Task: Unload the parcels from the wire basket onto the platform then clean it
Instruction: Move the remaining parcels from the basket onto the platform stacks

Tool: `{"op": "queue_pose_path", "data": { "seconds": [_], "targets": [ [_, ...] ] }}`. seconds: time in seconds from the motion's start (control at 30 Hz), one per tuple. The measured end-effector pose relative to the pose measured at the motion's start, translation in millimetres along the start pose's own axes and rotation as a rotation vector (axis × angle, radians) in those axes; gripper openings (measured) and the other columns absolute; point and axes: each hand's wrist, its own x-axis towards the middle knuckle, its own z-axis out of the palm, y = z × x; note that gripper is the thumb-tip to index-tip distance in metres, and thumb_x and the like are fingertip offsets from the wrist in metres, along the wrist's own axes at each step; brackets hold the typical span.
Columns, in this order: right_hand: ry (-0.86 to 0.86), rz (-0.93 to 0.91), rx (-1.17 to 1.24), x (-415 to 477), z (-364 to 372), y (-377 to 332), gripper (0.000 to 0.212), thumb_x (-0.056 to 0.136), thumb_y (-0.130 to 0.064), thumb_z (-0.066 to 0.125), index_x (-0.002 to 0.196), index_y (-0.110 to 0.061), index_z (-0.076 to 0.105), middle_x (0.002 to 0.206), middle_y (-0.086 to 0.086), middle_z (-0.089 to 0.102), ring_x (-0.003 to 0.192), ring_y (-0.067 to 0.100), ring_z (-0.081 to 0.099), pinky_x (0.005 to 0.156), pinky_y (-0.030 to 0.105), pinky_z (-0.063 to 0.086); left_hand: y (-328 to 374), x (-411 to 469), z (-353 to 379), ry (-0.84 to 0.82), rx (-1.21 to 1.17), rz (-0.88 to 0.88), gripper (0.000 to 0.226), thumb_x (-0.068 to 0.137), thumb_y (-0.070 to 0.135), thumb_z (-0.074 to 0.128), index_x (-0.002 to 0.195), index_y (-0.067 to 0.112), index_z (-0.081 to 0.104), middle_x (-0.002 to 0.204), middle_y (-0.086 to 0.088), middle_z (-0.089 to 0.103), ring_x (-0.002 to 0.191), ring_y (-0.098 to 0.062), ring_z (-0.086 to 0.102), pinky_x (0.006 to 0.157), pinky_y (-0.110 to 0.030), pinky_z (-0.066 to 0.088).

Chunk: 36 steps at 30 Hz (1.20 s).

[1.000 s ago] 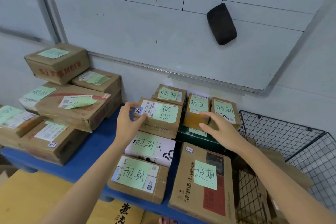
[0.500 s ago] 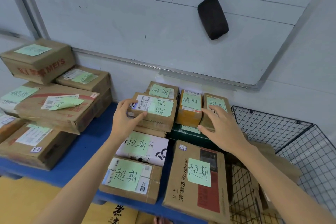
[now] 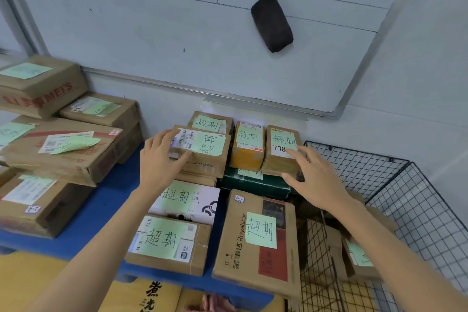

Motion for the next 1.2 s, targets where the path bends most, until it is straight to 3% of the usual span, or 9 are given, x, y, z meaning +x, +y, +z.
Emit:
{"op": "queue_pose_path", "data": {
  "seconds": [0.1, 0.23, 0.37, 0.67, 0.87, 1.0, 1.2],
  "targets": [
    [0.012, 0.013, -0.007, -9.3, -6.5, 14.5, 0.071, 0.096, -0.054, 0.050, 0.156, -0.029, 0.022, 0.162, 0.005, 0.018, 0.148, 0.024, 0.021, 0.116, 0.049, 0.027, 21.5, -8.6, -2.7, 0.006, 0.128, 0.076, 0.069, 0.081, 0.062, 0.038, 0.140, 0.027, 0.048, 0.145, 0.002, 0.047, 0.127, -0.030, 0.040, 0.100, -0.047, 0.035],
    [0.063, 0.071, -0.030, -26.0, -17.5, 43.9, 0.073, 0.096, -0.057, 0.047, 0.158, -0.031, 0.017, 0.164, 0.005, 0.014, 0.150, 0.025, 0.018, 0.116, 0.051, 0.027, 53.9, -21.2, 0.3, 0.007, 0.287, 0.219, 0.063, 0.087, 0.061, 0.041, 0.139, 0.026, 0.049, 0.143, -0.002, 0.050, 0.128, -0.033, 0.043, 0.099, -0.050, 0.038],
    [0.090, 0.132, -0.047, -46.9, -30.5, 87.5, 0.072, 0.097, -0.056, 0.045, 0.157, -0.028, 0.018, 0.164, 0.006, 0.013, 0.150, 0.027, 0.015, 0.117, 0.052, 0.025, 104.6, -37.2, 4.3, -0.006, 0.303, 0.291, 0.070, 0.086, 0.065, 0.034, 0.140, 0.023, 0.051, 0.146, -0.008, 0.050, 0.131, -0.039, 0.043, 0.101, -0.055, 0.037],
    [0.084, 0.185, 0.064, -101.4, -55.9, 199.3, 0.075, 0.096, -0.055, 0.049, 0.158, -0.027, 0.017, 0.164, 0.007, 0.013, 0.151, 0.029, 0.012, 0.120, 0.052, 0.022, 282.2, -71.5, 24.0, 0.039, 0.206, 0.421, 0.075, 0.086, 0.070, 0.031, 0.148, 0.029, 0.040, 0.155, 0.000, 0.037, 0.140, -0.031, 0.031, 0.109, -0.048, 0.028],
    [0.020, 0.187, 0.180, -124.0, -44.8, 243.1, 0.076, 0.096, -0.053, 0.051, 0.158, -0.027, 0.015, 0.165, 0.007, 0.010, 0.152, 0.028, 0.009, 0.120, 0.053, 0.022, 365.5, -114.7, 79.2, -0.048, 0.180, 0.419, 0.074, 0.087, 0.068, 0.036, 0.149, 0.028, 0.036, 0.156, 0.000, 0.034, 0.142, -0.029, 0.027, 0.110, -0.046, 0.026],
    [-0.030, 0.196, 0.258, -129.6, -29.8, 253.4, 0.079, 0.094, -0.051, 0.056, 0.158, -0.028, 0.014, 0.165, 0.008, 0.009, 0.151, 0.029, 0.011, 0.118, 0.057, 0.026, 380.7, -135.7, 122.9, -0.141, 0.192, 0.355, 0.069, 0.092, 0.059, 0.050, 0.152, 0.029, 0.032, 0.158, 0.001, 0.031, 0.144, -0.028, 0.024, 0.114, -0.045, 0.022],
    [-0.111, 0.284, 0.318, -125.1, 6.2, 267.6, 0.086, 0.092, -0.049, 0.061, 0.158, -0.029, 0.009, 0.166, 0.007, 0.001, 0.152, 0.030, 0.009, 0.118, 0.058, 0.023, 380.7, -147.8, 175.9, -0.257, 0.267, 0.300, 0.072, 0.092, 0.061, 0.047, 0.154, 0.030, 0.025, 0.163, -0.001, 0.021, 0.147, -0.029, 0.019, 0.116, -0.048, 0.022]
  ]
}}
